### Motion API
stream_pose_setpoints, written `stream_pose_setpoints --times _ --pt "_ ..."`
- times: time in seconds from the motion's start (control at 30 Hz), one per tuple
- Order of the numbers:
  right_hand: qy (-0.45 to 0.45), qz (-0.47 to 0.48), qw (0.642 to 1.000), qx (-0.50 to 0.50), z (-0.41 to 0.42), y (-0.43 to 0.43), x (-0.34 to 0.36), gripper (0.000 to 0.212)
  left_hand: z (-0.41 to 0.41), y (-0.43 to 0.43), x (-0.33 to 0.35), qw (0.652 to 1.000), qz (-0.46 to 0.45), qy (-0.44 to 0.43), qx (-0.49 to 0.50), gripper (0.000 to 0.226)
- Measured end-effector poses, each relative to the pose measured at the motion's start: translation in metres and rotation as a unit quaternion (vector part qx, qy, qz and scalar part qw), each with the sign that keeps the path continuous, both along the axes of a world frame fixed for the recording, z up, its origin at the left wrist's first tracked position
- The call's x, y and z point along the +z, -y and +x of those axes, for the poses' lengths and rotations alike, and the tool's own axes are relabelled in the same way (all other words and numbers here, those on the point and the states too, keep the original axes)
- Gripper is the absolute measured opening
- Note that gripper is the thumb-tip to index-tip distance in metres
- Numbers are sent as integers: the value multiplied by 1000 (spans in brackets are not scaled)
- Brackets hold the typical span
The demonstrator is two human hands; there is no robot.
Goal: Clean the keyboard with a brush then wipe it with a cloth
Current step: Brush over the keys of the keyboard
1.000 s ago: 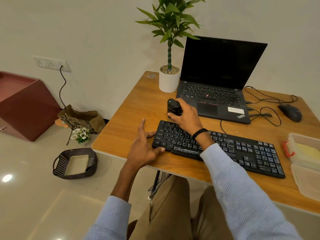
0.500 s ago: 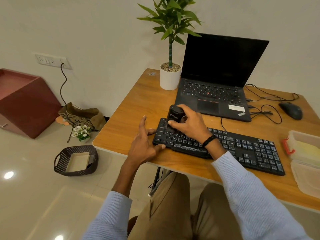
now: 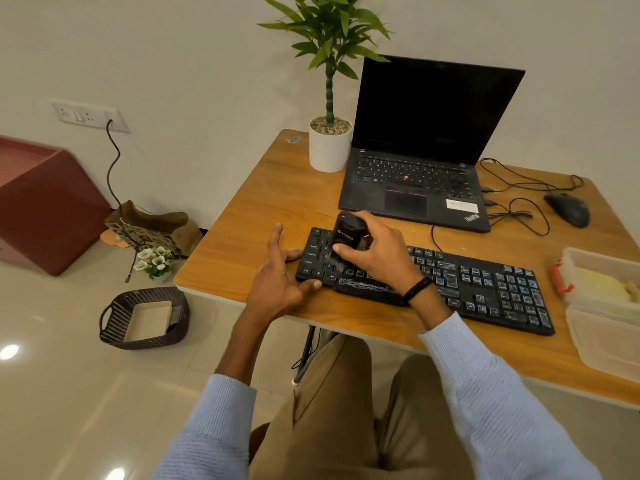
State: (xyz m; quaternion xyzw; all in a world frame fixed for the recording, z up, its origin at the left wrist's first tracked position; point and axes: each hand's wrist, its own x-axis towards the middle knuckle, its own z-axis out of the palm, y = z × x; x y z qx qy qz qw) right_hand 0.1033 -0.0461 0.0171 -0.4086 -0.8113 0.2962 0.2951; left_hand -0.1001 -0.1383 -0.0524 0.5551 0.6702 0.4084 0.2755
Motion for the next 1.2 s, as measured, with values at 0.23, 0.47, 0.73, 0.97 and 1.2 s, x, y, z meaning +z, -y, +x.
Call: stream_pose_setpoints --times 0.23,0.47,0.73,0.97,1.2 --pt "-18 -9 1000 0 2 8 -2 55 1 2 2 1000 -9 9 -1 131" --pt "0 -27 999 34 -1 14 -5 50 2 1 3 1000 -17 5 1 129" --pt "-29 -49 998 11 4 13 -2 51 1 2 4 999 -30 17 -9 126" --pt "-189 -106 968 -128 27 -23 -6 47 -3 -4 10 997 -48 -36 -57 122" --pt "-118 -73 985 -98 16 -37 -8 41 -8 -39 33 969 -160 -93 -167 160"
